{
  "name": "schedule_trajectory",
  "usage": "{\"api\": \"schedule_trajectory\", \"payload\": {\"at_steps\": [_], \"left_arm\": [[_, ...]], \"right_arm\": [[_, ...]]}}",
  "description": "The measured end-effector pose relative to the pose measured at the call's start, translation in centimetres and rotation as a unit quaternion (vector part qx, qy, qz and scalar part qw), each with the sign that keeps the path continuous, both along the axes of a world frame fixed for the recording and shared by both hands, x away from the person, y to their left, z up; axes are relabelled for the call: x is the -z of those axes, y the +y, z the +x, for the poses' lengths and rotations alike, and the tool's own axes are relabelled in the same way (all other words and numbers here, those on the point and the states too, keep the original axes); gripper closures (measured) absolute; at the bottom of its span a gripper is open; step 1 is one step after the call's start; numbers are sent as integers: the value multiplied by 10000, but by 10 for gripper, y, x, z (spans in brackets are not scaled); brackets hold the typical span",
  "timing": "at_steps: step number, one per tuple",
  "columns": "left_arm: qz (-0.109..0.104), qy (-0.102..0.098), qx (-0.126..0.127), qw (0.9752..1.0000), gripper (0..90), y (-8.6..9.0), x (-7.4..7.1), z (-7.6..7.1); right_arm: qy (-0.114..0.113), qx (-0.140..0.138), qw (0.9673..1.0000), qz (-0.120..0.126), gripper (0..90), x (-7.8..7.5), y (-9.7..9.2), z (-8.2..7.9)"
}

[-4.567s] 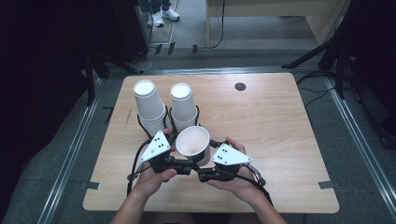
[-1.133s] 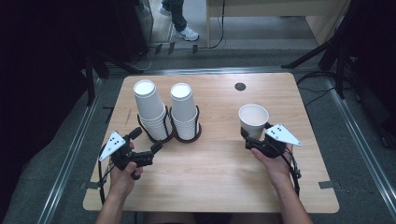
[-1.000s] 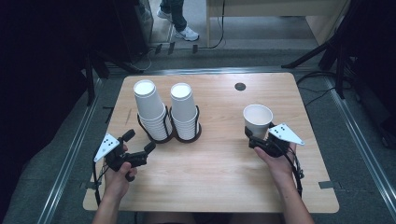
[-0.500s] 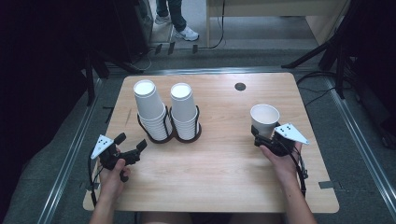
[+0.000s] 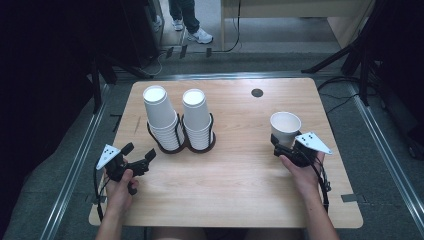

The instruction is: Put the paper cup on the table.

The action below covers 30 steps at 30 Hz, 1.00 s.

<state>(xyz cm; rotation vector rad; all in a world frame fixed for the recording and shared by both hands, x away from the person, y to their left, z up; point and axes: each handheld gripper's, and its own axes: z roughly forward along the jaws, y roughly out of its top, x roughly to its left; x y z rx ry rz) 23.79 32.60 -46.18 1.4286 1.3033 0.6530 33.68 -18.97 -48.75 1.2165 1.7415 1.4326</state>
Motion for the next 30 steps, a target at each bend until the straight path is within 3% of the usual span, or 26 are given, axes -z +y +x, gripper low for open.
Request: {"api": "schedule_trajectory", "payload": {"at_steps": [15, 16, 23, 30], "left_arm": [[11, 49, 0, 10000, 0, 0, 2, 0], [47, 57, 5, 10000, 0, 0, 2, 0], [56, 78, 7, 10000, 0, 1, 3, 1], [46, 52, 15, 10000, 0, -1, 2, 1]], "right_arm": [[126, 63, 9999, -86, 195, 6, -1, 3], [250, 92, 9996, -131, 195, 8, -1, 5], [549, 169, 9977, -354, 191, 16, 0, 9], [628, 210, 9971, -385, 185, 15, -2, 8]]}}
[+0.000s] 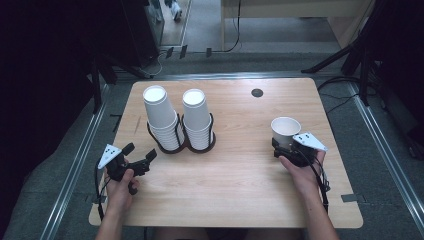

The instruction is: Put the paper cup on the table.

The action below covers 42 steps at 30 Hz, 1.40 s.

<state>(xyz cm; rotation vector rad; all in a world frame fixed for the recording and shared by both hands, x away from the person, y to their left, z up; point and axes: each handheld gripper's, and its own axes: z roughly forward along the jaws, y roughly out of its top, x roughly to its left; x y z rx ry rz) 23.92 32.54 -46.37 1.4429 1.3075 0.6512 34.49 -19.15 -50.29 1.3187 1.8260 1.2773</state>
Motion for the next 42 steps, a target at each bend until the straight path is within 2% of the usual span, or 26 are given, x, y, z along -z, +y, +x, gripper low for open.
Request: {"api": "schedule_trajectory", "payload": {"at_steps": [5, 9, 14, 15, 16, 19, 24, 28, 31, 32, 33, 34, 35, 37, 38, 39, 40, 41, 42], "left_arm": [[7, 14, 18, 10000, 0, 0, 0, 0], [-7, -5, 10, 10000, 0, 1, 0, 0], [-10, 8, 20, 10000, 0, 1, 0, 1], [-10, 8, 20, 10000, 0, 1, 0, 1], [-14, 12, 27, 10000, 0, 1, 0, 1], [-40, 4, 7, 10000, 0, 3, -1, 0], [-107, -10, -81, 9999, 0, 8, -4, -4], [-125, -15, -167, 9998, 0, 14, -7, -7], [-31, 43, -164, 9999, 0, 17, -6, -16], [-31, 43, -164, 9999, 0, 17, -6, -16], [-42, 45, -182, 9998, 0, 20, -6, -23], [-42, 45, -182, 9998, 0, 20, -6, -23], [-49, 48, -217, 9997, 0, 23, -7, -28], [-25, 80, -320, 9995, 0, 29, -4, -41], [-25, 80, -320, 9995, 0, 29, -4, -41], [-53, 135, -372, 9992, 0, 32, 0, -46], [-53, 135, -372, 9992, 0, 32, 0, -46], [-66, 249, -506, 9984, 0, 34, 5, -48], [-48, 302, -574, 9979, 0, 34, 7, -46]], "right_arm": [[80, 40, 9999, -124, 177, -1, -2, -1], [87, -2, 10000, -29, 160, 1, -6, -2], [161, -19, 9999, 58, 32, 1, -10, -2], [161, -19, 9999, 58, 32, 1, -10, -2], [129, -40, 9998, 119, 0, -1, -12, -3], [35, -39, 9998, 197, 0, -5, -14, -7], [-52, -187, 9997, 146, 0, -11, -20, -16], [-104, -268, 9995, 160, 0, -14, -34, -30], [-105, -262, 9995, 147, 0, -15, -46, -40], [-105, -262, 9995, 147, 0, -15, -46, -40], [-85, -229, 9996, 143, 0, -15, -58, -49], [-85, -229, 9996, 143, 0, -15, -58, -49], [-41, -180, 9996, 231, 0, -11, -70, -57], [2, -108, 9997, 228, 0, -7, -80, -64], [2, -108, 9997, 228, 0, -7, -80, -64], [92, 10, 9996, 265, 0, -2, -91, -70], [109, 68, 9996, 266, 0, 0, -93, -71], [116, 143, 9995, 262, 0, 1, -97, -72], [137, 232, 9990, 361, 0, 2, -101, -72]]}}
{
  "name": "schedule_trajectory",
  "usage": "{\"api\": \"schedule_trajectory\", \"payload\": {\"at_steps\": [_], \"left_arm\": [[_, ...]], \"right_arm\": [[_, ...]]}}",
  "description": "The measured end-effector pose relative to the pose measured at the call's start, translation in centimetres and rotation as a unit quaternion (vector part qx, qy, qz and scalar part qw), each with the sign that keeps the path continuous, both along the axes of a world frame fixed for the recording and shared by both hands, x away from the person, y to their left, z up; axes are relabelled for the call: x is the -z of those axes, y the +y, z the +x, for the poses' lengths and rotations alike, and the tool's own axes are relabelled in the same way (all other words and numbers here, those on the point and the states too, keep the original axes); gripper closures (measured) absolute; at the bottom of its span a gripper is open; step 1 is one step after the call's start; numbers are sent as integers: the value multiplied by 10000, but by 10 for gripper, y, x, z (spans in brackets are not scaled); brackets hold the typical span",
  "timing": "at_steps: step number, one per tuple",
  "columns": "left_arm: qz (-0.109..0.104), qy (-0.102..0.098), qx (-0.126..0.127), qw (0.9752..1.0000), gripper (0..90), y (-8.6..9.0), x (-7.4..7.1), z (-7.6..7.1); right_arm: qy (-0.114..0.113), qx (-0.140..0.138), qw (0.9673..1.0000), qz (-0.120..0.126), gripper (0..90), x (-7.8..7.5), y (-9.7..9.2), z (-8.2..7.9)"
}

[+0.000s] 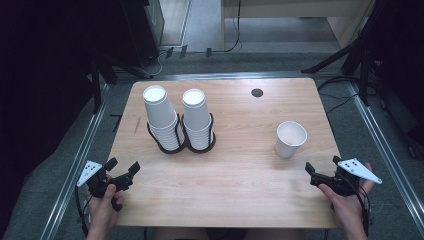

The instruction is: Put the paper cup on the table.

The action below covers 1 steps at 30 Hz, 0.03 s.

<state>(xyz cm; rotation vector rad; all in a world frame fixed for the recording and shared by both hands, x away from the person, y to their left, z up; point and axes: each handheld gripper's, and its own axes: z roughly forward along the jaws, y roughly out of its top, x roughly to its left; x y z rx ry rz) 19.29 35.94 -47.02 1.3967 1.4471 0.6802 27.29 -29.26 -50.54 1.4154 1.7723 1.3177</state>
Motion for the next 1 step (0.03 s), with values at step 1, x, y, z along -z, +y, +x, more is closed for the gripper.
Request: {"api": "schedule_trajectory", "payload": {"at_steps": [1], "left_arm": [[0, 0, 0, 10000, 0, 0, 0, 0]], "right_arm": [[29, 39, 10000, 62, 0, 1, -2, 1]]}}
